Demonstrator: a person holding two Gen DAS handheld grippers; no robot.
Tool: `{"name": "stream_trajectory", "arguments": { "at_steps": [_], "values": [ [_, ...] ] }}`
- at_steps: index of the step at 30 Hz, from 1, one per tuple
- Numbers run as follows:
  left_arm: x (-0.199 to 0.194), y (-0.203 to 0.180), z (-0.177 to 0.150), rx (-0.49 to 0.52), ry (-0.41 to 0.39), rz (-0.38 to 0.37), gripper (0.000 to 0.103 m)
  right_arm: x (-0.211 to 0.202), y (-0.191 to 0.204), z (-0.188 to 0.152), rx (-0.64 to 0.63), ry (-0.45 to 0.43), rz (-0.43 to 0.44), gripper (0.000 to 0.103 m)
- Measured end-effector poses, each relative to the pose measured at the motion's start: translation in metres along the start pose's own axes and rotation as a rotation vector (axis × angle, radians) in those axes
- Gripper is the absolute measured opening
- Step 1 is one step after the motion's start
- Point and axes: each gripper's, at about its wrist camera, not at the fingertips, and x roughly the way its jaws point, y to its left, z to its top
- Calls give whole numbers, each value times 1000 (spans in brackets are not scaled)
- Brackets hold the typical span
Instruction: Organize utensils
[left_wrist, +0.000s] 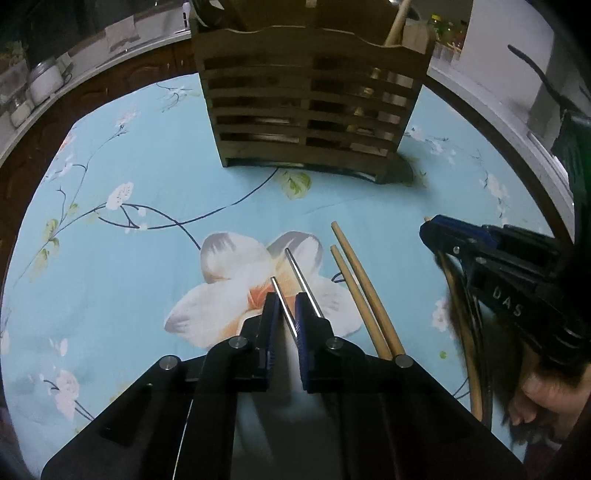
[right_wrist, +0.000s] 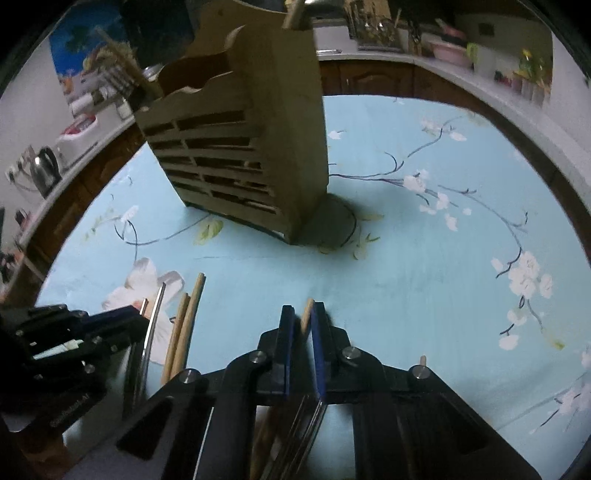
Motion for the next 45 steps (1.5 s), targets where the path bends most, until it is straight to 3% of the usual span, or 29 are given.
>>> {"name": "stream_trajectory", "arguments": {
  "at_steps": [3,6,8,22,29,45],
  "values": [
    [-4,8,-1,-25,6,-47,4,-2,-7,1,73,16,78,7],
    [-25,15,-5,-43,-33,-84,4,-24,-5,-1,89,-19,117,6],
    [-48,23,-7,-77,-71,-147,4,-46,-4,-1,108,-52,169,6],
    [-191,43,-22,-96,-342,-278,4,-187,18,12,42,-305,233,5],
    [-222,48,-22,-90,-418,-281,4,-219,22,25,26,-401,223,5],
    [-231,68,15,-124,-500,-246,4,-227,12,44,51,-462,206,5]
  ]
}}
